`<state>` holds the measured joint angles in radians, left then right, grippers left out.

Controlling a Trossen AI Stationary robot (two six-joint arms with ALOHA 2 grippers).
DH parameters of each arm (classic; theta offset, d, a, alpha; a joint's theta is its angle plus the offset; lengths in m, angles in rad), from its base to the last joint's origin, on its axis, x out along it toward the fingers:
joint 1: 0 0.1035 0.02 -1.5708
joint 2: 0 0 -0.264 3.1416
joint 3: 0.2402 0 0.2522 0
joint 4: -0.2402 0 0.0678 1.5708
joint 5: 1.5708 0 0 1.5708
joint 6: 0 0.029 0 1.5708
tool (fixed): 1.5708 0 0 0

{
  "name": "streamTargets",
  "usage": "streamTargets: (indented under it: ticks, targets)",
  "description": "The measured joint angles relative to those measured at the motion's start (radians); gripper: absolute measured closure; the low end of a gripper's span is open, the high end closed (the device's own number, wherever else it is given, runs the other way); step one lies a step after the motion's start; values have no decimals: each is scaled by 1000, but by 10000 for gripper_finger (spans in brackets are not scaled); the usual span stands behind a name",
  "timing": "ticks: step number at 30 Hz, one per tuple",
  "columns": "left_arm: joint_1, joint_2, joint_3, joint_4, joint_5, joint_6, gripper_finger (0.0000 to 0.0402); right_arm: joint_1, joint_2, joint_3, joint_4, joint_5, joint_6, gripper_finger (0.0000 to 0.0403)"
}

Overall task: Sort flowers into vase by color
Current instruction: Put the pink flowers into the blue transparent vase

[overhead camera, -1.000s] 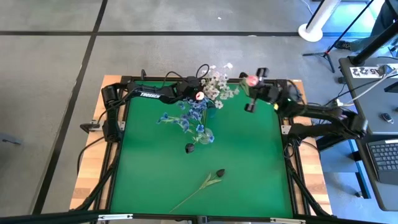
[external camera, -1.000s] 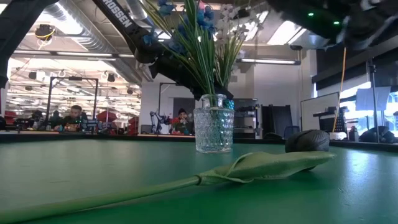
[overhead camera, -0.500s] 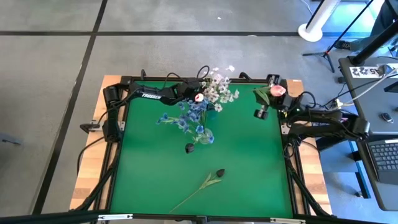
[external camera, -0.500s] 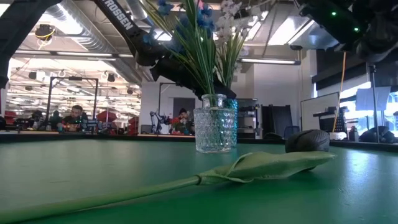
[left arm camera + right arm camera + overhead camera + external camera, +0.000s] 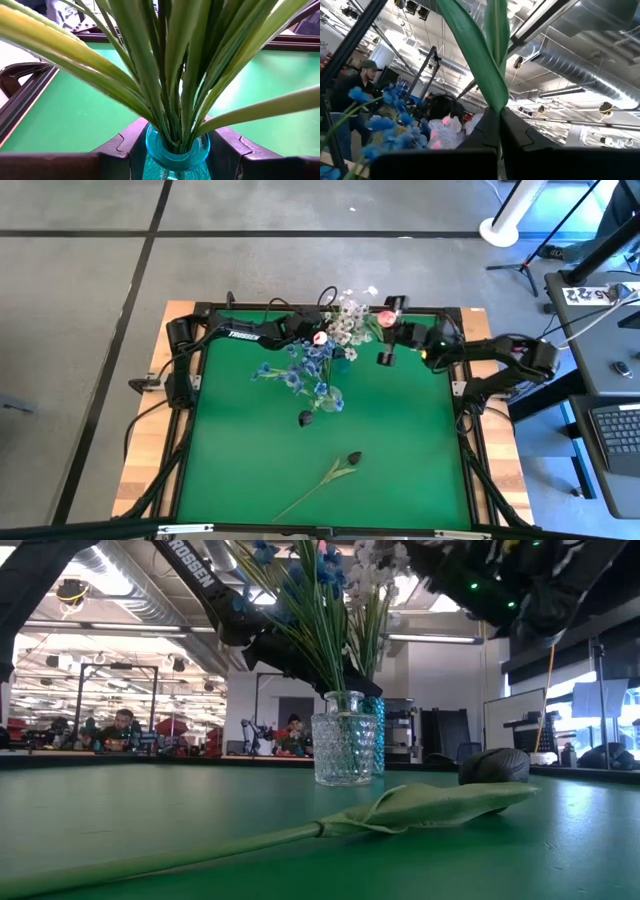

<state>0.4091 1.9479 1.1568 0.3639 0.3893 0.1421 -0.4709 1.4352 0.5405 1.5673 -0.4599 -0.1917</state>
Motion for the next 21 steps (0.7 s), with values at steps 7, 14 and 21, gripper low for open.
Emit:
streamTargets:
  ticks: [7,14,21]
  targets:
    - [0,-1,1,2,1,0,249,0,92,42,3,-4,7,403]
    - [0,-2,2,4,2,0,249,0,146,43,4,5,8,403]
    - [0,-2,2,3,2,0,249,0,152,43,6,5,12,403]
